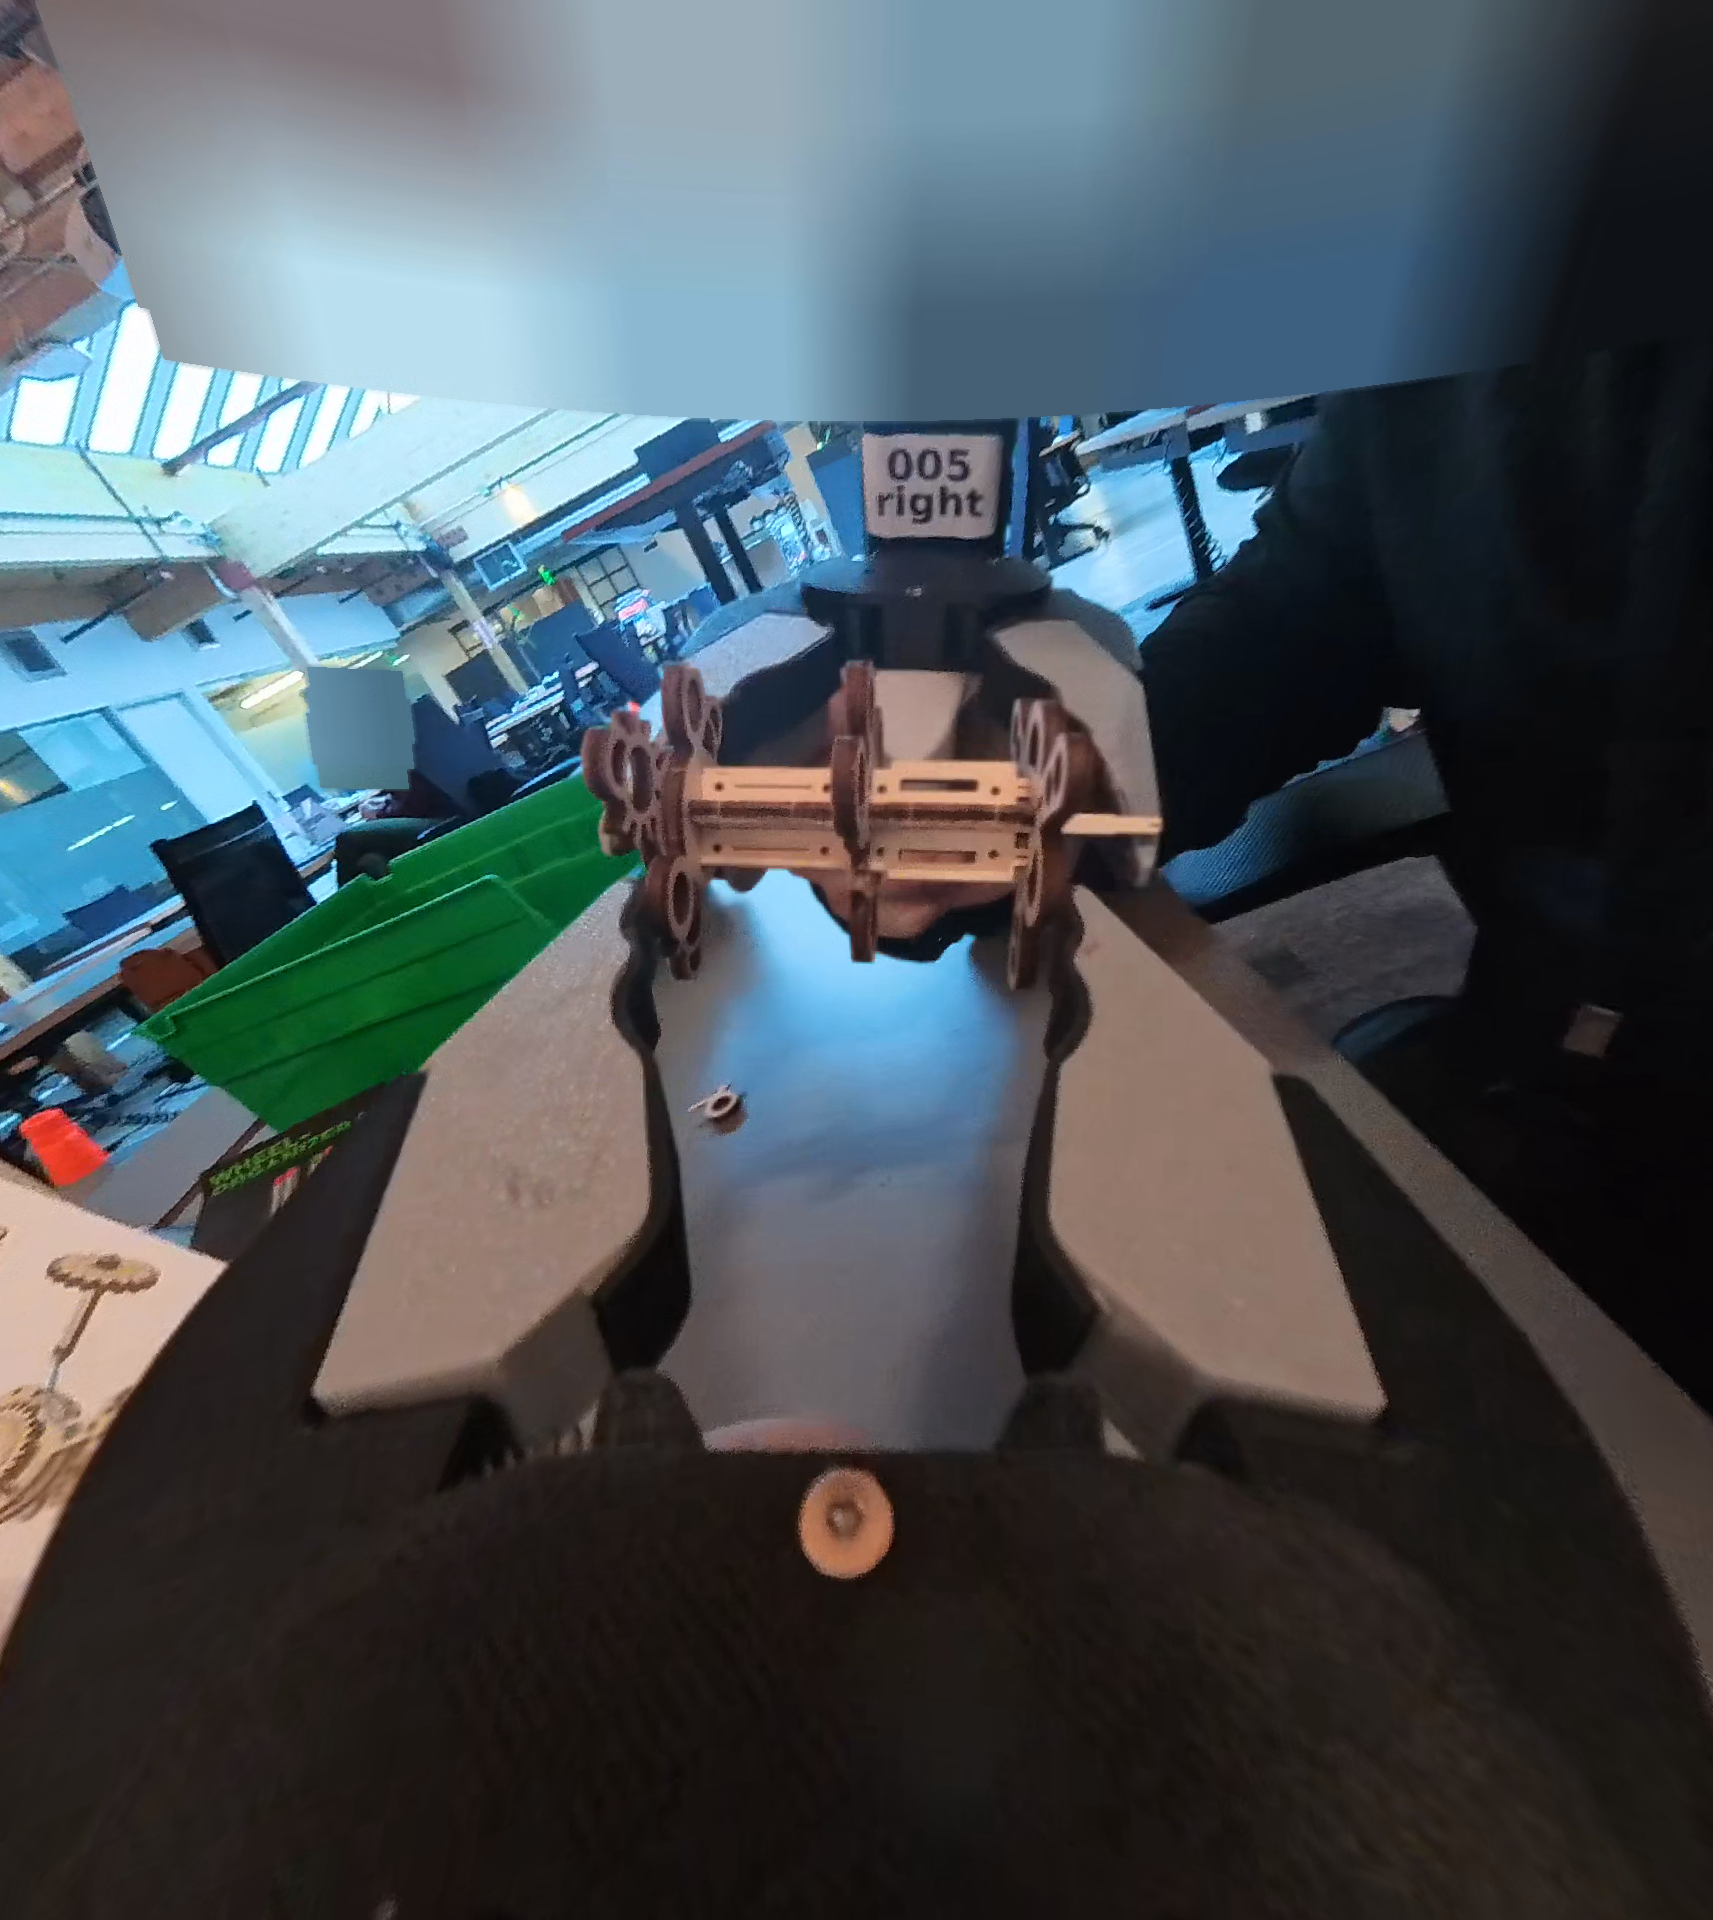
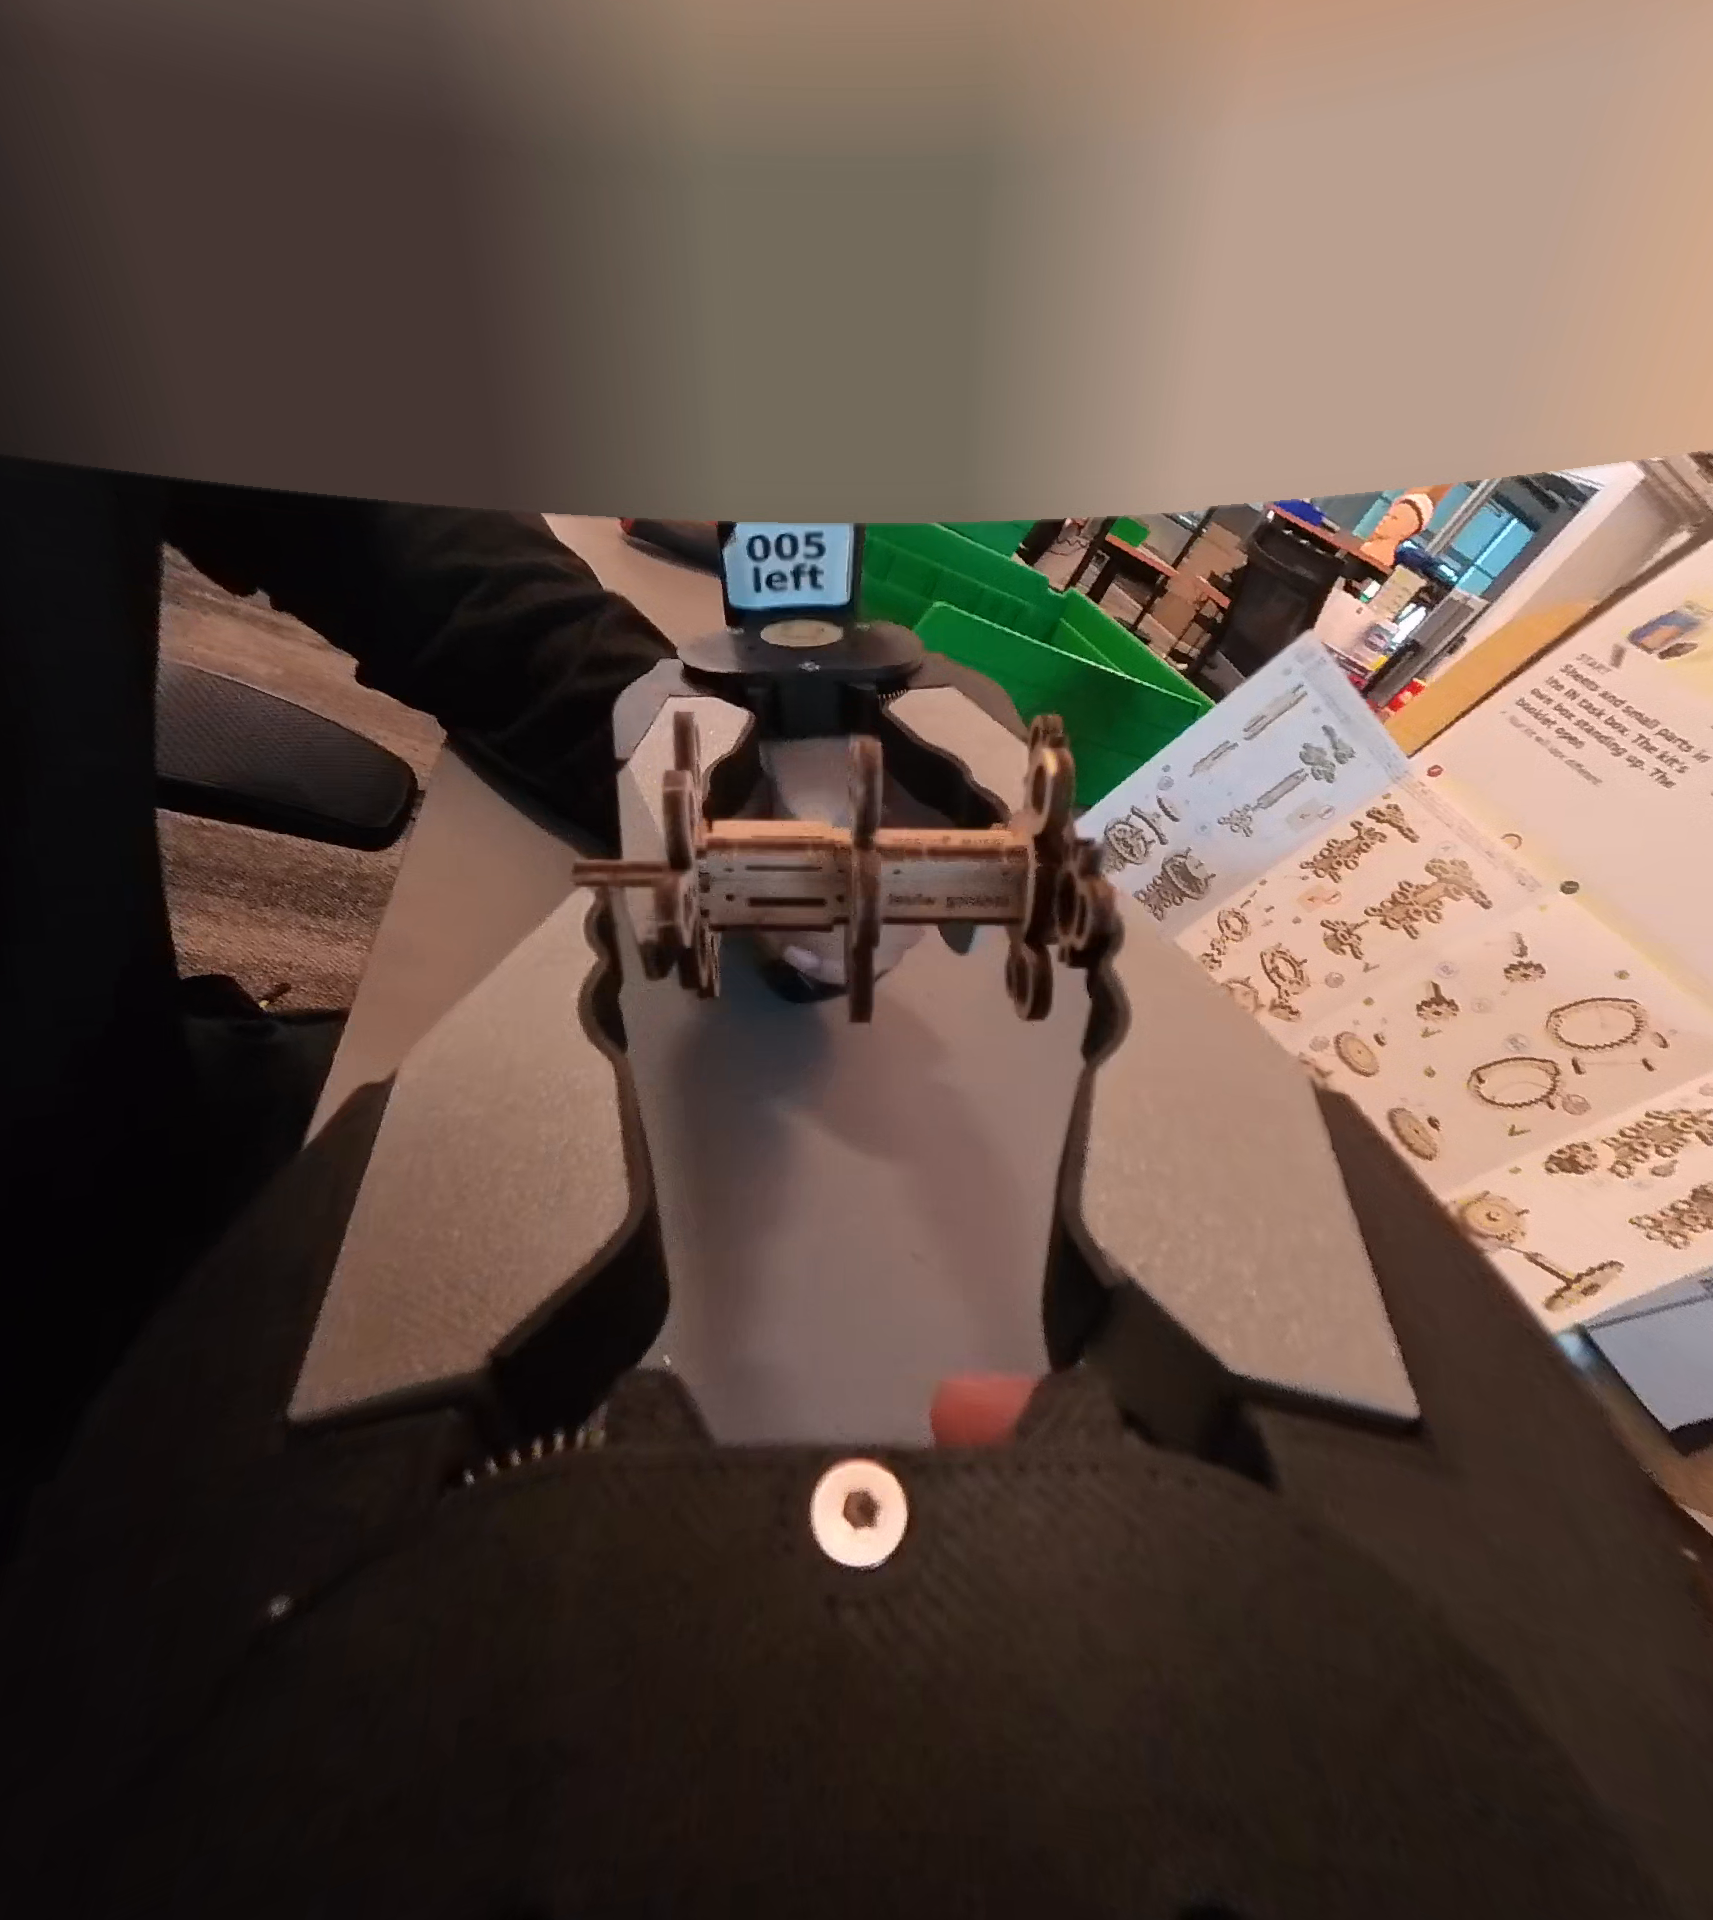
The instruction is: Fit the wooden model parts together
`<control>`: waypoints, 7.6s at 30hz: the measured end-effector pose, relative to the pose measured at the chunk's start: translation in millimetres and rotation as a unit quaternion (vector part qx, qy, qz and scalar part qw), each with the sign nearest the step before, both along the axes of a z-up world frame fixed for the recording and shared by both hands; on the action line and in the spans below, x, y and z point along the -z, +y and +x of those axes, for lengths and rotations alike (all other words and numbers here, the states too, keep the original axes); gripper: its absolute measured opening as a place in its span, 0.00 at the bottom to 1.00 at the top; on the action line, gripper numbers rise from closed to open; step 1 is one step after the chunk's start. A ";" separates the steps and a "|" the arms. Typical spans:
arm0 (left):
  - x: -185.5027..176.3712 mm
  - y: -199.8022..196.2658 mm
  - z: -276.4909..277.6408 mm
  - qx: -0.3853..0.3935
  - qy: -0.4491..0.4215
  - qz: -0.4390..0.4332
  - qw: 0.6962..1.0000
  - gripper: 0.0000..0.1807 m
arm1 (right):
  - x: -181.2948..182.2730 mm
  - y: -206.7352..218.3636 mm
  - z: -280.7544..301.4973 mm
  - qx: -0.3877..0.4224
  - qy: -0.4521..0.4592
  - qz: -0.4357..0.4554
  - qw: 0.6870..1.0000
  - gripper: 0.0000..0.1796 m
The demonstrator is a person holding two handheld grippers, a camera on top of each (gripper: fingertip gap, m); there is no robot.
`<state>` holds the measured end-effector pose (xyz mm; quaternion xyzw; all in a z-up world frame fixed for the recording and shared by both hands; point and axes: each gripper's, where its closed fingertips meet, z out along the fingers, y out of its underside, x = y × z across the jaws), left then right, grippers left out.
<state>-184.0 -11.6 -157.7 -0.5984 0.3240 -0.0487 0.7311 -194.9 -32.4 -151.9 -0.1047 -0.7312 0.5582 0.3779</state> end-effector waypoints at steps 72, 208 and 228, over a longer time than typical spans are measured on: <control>30.1 9.9 -18.6 -0.091 0.130 -0.062 0.985 0.39 | 18.2 16.7 -7.8 0.031 0.049 0.062 0.996 0.40; 33.2 7.8 -15.9 -0.063 0.098 -0.082 0.990 0.38 | 23.0 30.4 -1.6 -0.004 0.018 0.055 0.998 0.40; 16.8 8.0 -12.6 -0.052 0.040 -0.059 0.996 0.38 | 12.1 23.1 -0.1 -0.012 0.048 0.034 0.998 0.42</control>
